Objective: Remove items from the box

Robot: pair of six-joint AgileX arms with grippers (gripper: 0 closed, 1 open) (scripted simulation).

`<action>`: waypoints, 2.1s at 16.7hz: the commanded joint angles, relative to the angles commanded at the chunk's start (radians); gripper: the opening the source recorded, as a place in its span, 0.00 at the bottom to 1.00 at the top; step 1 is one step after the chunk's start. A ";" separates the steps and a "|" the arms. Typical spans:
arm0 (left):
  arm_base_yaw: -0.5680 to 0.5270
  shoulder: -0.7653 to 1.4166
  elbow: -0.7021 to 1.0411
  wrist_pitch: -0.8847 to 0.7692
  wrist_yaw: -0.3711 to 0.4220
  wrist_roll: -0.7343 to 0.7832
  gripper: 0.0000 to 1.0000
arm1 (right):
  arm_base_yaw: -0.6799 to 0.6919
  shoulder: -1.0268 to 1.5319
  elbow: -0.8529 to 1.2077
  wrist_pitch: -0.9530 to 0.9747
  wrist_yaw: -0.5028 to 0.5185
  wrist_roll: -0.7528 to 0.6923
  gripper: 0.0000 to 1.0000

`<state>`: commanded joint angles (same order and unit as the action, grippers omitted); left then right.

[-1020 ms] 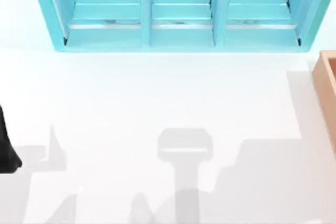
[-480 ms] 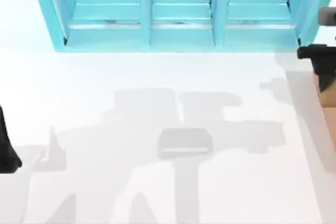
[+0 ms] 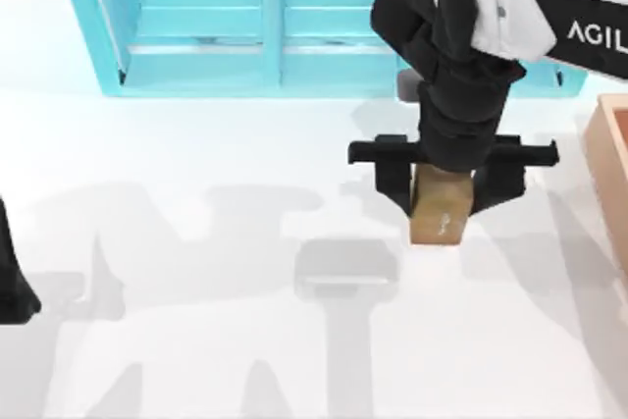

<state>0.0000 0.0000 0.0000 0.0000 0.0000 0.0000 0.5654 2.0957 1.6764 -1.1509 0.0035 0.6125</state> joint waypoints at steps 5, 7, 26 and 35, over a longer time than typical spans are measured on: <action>0.000 0.000 0.000 0.000 0.000 0.000 1.00 | 0.007 0.001 -0.003 0.003 -0.002 0.011 0.00; 0.000 0.000 0.000 0.000 0.000 0.000 1.00 | 0.008 0.007 -0.017 0.021 -0.002 0.011 0.00; 0.000 0.000 0.000 0.000 0.000 0.000 1.00 | 0.012 0.051 -0.110 0.163 0.001 0.013 0.75; 0.000 0.000 0.000 0.000 0.000 0.000 1.00 | 0.012 0.051 -0.110 0.163 0.001 0.013 1.00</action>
<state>0.0000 0.0000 0.0000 0.0000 0.0000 0.0000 0.5772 2.1467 1.5661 -0.9883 0.0040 0.6253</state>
